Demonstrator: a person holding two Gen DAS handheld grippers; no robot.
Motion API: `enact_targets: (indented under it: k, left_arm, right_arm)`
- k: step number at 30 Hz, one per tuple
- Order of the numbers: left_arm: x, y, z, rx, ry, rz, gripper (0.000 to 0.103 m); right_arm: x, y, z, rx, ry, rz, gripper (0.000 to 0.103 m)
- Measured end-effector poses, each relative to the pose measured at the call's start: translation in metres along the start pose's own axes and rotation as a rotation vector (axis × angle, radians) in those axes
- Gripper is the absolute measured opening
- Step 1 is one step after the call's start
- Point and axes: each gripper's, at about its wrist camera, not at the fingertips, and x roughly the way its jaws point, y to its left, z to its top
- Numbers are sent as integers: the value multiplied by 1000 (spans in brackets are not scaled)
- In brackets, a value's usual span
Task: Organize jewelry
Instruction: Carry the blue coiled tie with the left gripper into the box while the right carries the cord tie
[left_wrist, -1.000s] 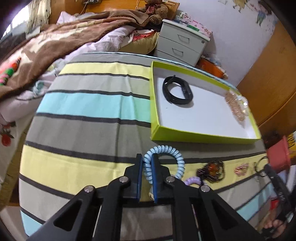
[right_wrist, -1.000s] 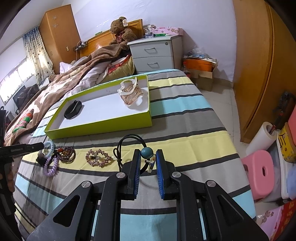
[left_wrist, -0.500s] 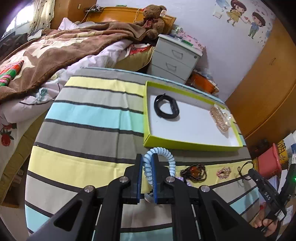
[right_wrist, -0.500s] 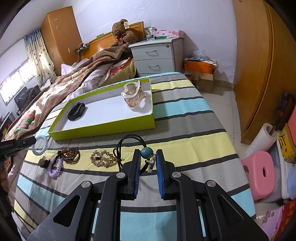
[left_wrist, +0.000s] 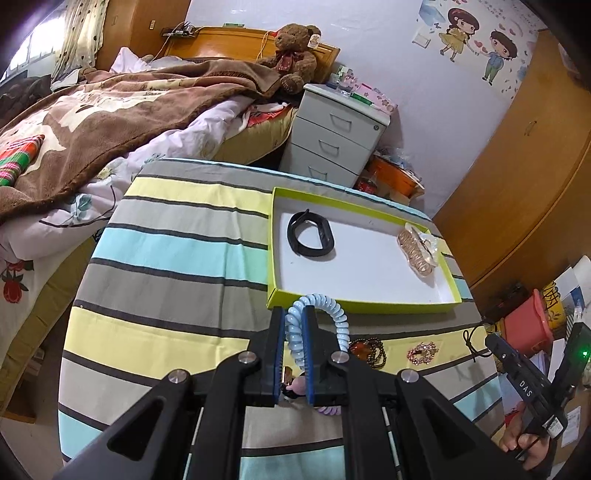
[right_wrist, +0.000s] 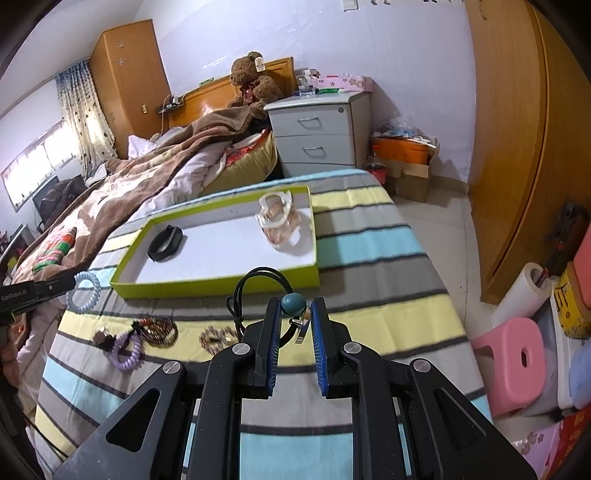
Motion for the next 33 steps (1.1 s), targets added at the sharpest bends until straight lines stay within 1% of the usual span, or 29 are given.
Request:
enact_targets:
  k: [8, 17, 22, 31, 33]
  left_arm:
    - [0, -7, 17, 13, -20, -4, 10]
    - [7, -14, 38, 19, -35, -23, 10]
    - [17, -15, 47, 10, -31, -30, 10]
    - [42, -15, 52, 5, 12, -24, 10]
    - [50, -15, 52, 5, 26, -22, 10]
  right_arm:
    - [7, 21, 40, -48, -41, 30, 17]
    - [31, 45, 72, -101, -43, 51, 17]
    - [51, 56, 85, -128, -20, 67, 17]
    - [109, 73, 106, -124, 81, 130, 17]
    - [120, 77, 108, -118, 101, 132, 17]
